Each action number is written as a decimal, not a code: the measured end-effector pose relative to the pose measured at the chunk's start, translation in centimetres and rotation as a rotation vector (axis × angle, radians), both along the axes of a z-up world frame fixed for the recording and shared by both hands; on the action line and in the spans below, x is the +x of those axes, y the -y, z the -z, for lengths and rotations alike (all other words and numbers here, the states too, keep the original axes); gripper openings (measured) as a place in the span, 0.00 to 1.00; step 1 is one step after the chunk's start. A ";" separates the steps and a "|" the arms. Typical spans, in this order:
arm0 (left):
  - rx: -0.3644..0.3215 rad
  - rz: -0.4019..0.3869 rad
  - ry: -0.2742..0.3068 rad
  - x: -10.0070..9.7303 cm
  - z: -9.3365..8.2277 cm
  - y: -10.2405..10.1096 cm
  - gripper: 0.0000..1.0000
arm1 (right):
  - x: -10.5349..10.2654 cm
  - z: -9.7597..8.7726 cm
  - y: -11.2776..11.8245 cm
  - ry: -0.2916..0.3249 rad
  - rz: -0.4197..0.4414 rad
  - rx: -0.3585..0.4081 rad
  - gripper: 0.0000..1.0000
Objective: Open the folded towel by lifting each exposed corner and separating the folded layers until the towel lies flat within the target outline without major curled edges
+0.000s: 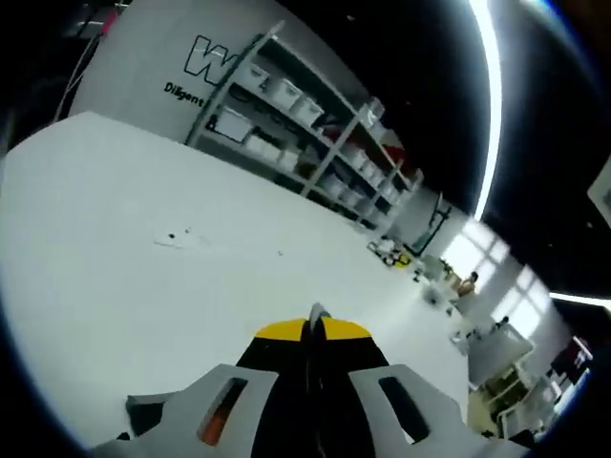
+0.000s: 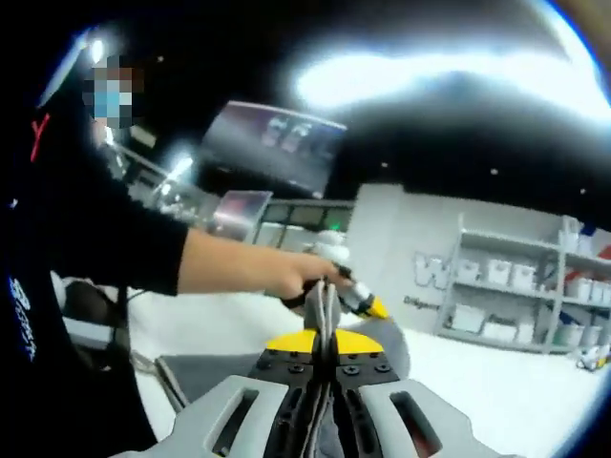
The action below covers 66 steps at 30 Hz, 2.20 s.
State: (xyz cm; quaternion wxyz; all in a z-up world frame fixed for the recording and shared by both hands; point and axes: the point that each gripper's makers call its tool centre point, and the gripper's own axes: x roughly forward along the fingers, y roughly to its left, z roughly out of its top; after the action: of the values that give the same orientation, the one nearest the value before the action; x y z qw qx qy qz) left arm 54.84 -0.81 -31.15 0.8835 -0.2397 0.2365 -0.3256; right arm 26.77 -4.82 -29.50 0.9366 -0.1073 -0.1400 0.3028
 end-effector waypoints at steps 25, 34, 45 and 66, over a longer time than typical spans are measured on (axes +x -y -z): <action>-0.037 0.002 0.035 0.0 1.1 11.6 0.19 | -0.1 3.8 12.8 -0.162 0.215 0.376 0.00; -0.005 0.017 0.036 0.0 2.1 11.6 0.20 | -0.3 5.0 14.8 -0.190 0.278 0.399 0.00; 0.052 0.061 0.082 -0.9 1.6 11.3 0.20 | -1.2 6.5 17.5 -0.252 0.358 0.444 0.07; 0.516 0.301 0.465 -11.6 2.4 7.8 0.92 | 0.3 4.7 19.4 -0.213 0.312 0.129 0.94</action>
State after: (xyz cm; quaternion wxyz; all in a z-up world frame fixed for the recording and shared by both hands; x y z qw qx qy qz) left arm 43.19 -8.61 -33.57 0.8872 0.1085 0.1363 -0.4271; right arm 27.11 -24.18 -34.22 0.9867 -0.0346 -0.0408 0.1538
